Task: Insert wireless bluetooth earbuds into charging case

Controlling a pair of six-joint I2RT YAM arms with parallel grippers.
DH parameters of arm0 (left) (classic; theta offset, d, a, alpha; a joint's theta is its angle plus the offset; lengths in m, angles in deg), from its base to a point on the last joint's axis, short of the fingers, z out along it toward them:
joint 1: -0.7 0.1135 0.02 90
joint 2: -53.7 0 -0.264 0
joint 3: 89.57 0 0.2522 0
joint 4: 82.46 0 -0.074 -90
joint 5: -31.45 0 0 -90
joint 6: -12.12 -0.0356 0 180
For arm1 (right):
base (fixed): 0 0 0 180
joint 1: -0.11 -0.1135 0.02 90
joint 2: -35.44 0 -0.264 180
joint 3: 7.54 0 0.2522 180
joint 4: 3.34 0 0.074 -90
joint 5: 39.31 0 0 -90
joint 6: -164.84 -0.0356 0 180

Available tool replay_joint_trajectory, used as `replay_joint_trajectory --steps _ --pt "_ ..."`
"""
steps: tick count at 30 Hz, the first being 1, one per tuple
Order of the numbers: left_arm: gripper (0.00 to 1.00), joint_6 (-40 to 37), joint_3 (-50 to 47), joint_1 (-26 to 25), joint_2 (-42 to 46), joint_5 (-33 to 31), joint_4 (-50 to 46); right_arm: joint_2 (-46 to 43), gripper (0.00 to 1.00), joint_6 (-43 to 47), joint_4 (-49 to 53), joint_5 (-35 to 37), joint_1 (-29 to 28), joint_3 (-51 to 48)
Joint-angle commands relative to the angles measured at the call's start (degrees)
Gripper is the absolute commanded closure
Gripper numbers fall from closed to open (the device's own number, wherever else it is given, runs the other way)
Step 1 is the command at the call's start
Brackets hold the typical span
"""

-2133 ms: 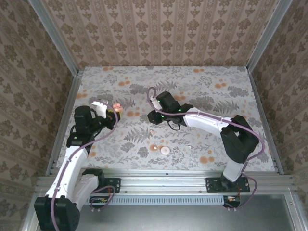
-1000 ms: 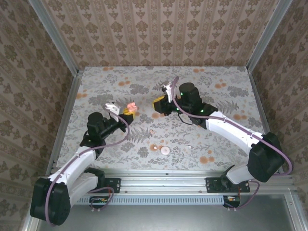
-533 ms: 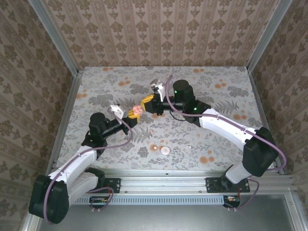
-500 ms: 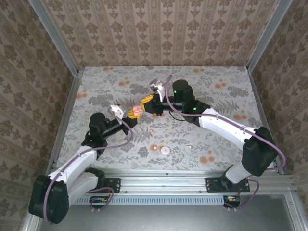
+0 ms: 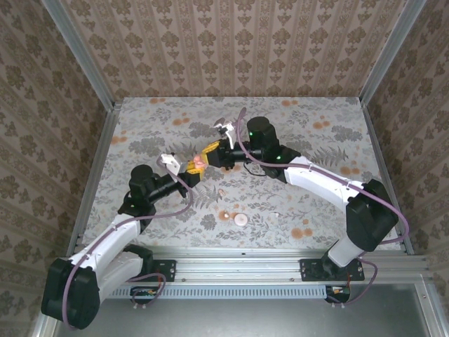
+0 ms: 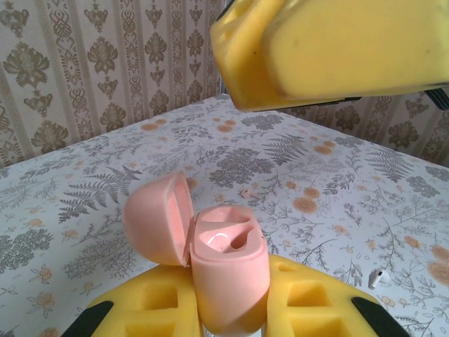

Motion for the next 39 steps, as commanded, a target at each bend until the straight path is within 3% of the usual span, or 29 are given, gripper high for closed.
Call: replay_joint_trajectory --steps 1,5,8,17,24,39 --pt "0.97 -1.5 1.3 -0.6 1.2 -1.6 -2.1 1.3 0.77 -1.6 5.0 -1.7 1.1 2.4" --pt "0.98 -1.7 1.3 -1.1 3.7 -9.5 -8.7 2.1 0.75 -0.8 23.3 -0.1 2.6 7.0" --pt "0.98 -1.4 0.2 -1.1 6.7 -13.6 -12.7 3.0 0.74 0.6 36.0 6.1 2.6 9.2" --pt "0.99 2.8 -6.1 -1.0 22.8 -23.4 -23.0 12.3 0.72 4.2 57.5 21.1 0.2 18.7" --pt "0.99 3.3 -9.2 -1.3 33.8 -28.8 -27.9 23.3 0.69 6.0 68.5 26.8 -2.0 28.8" --pt "0.99 2.3 -7.8 -1.6 33.1 -29.8 -29.3 41.6 0.60 9.7 78.0 31.6 -5.6 46.2"
